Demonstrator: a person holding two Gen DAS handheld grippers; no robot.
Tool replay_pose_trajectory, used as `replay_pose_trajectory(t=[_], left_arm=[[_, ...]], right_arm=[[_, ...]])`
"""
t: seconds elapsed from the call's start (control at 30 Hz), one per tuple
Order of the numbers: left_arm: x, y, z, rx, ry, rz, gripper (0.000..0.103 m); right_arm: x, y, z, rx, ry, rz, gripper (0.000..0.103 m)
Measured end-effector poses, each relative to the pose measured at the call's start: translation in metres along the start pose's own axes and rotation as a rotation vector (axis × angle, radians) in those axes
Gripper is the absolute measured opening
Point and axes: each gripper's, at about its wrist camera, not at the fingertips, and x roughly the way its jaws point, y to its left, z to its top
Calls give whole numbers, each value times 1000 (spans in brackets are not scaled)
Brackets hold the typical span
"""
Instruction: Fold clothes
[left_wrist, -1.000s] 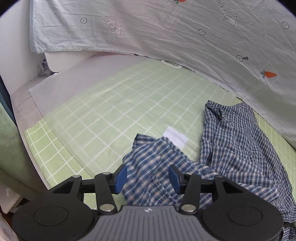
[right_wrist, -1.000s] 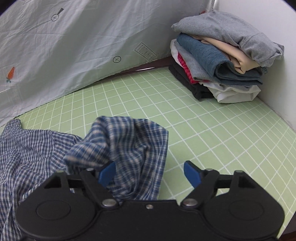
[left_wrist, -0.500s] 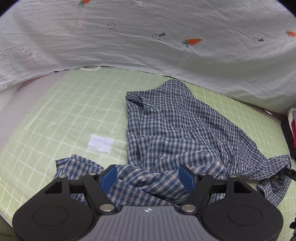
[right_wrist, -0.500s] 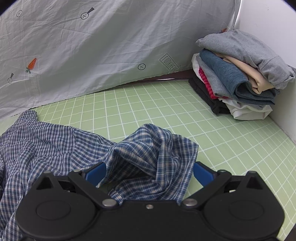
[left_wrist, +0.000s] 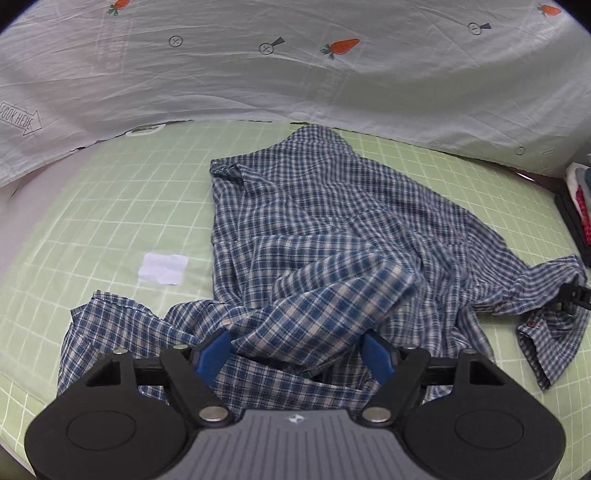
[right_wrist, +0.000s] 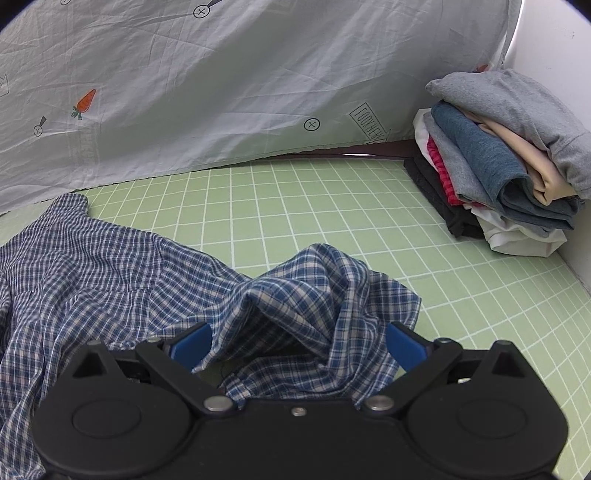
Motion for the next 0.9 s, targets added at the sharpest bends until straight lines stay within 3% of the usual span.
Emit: replay_pose_trajectory(t=[0.03,0.1,0.17,0.63,0.77,0.9], left_arm=[[4,2,2,-17,-1,29,64],[7,13,8,-75,-6,36,29],[4,26,14,-127,-17,39,8],[-59,145,69,-237,-212,98,5],[-63,189,74,-226,-262,205,5],[-40,247,69,-242,-202,354,5]], right_arm=[[0,0,-1,-4,6,-2,102],[1,1,-4,-13,19,-6,102],[-1,3,-8,-25,31,-21,102],[-28,41,-32,48,86,-127,102],[-36,71,-38,42,93,-140,102],[-44,101,-46,24,99,-149,102]])
